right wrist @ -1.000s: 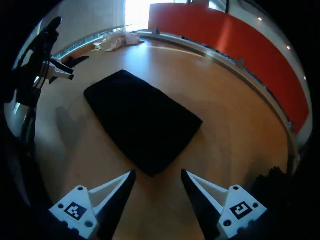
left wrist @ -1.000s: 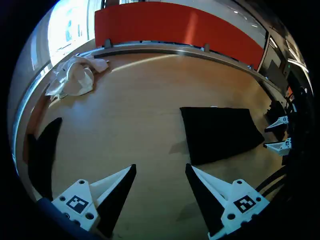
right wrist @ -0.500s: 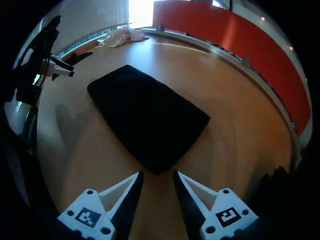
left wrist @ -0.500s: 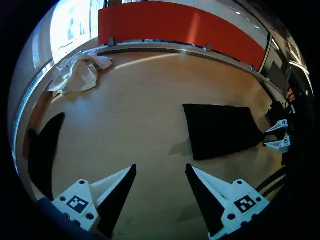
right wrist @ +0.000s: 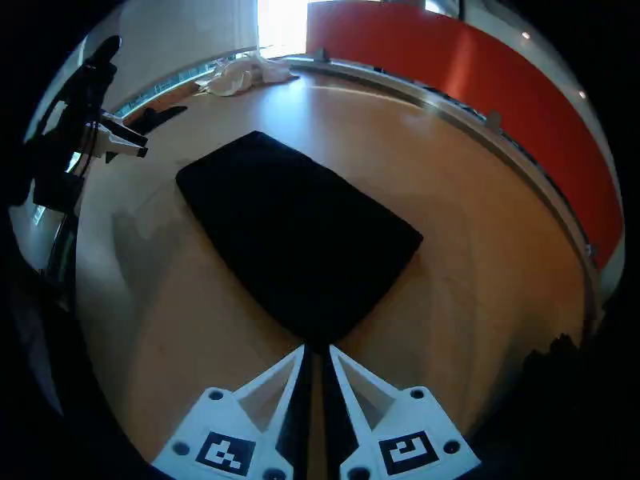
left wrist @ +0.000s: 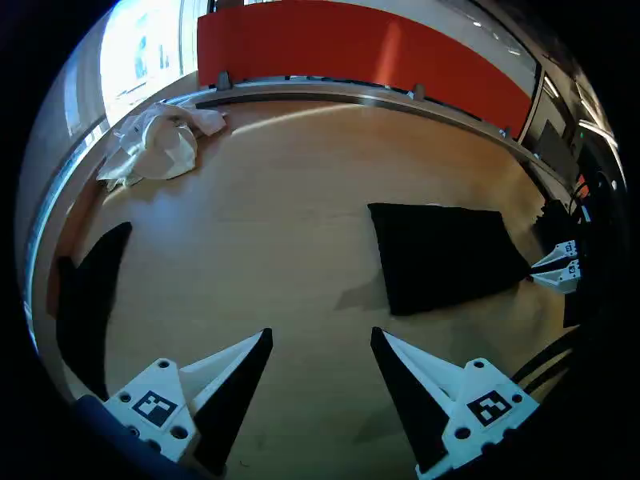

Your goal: Fold towel

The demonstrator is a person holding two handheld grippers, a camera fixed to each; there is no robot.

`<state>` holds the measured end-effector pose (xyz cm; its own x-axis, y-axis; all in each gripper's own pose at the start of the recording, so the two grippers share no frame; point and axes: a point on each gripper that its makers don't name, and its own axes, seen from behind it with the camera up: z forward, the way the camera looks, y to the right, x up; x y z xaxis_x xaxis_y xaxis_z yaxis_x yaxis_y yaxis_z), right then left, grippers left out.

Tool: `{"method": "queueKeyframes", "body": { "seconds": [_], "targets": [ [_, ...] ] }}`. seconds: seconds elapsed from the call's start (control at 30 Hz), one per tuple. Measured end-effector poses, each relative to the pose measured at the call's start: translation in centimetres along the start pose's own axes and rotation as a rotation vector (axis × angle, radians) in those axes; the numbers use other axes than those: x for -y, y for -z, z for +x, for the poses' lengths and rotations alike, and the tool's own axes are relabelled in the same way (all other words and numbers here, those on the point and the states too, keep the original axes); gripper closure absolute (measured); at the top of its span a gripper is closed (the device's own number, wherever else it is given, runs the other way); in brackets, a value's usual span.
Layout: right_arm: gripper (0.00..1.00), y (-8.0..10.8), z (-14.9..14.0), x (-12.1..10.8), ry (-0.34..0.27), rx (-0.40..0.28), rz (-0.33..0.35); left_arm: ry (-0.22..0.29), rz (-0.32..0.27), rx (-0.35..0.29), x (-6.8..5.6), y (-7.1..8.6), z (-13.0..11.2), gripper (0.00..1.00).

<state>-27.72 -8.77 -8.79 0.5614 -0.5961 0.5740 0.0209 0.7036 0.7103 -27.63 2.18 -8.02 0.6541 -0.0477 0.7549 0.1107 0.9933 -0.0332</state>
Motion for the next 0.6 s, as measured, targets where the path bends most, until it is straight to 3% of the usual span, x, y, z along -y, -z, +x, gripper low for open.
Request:
{"method": "queueKeyframes", "body": {
  "seconds": [0.3,0.6],
  "targets": [
    [0.97,0.3,0.6,-0.2,0.004,-0.009,-0.010,0.009,-0.002,0.000,0.0,0.2,-0.1,0.09],
    [0.97,1.7,3.9,-0.6,0.063,-0.042,-0.029,0.015,-0.002,-0.005,0.2,0.8,0.0,0.09]
  ]
}}
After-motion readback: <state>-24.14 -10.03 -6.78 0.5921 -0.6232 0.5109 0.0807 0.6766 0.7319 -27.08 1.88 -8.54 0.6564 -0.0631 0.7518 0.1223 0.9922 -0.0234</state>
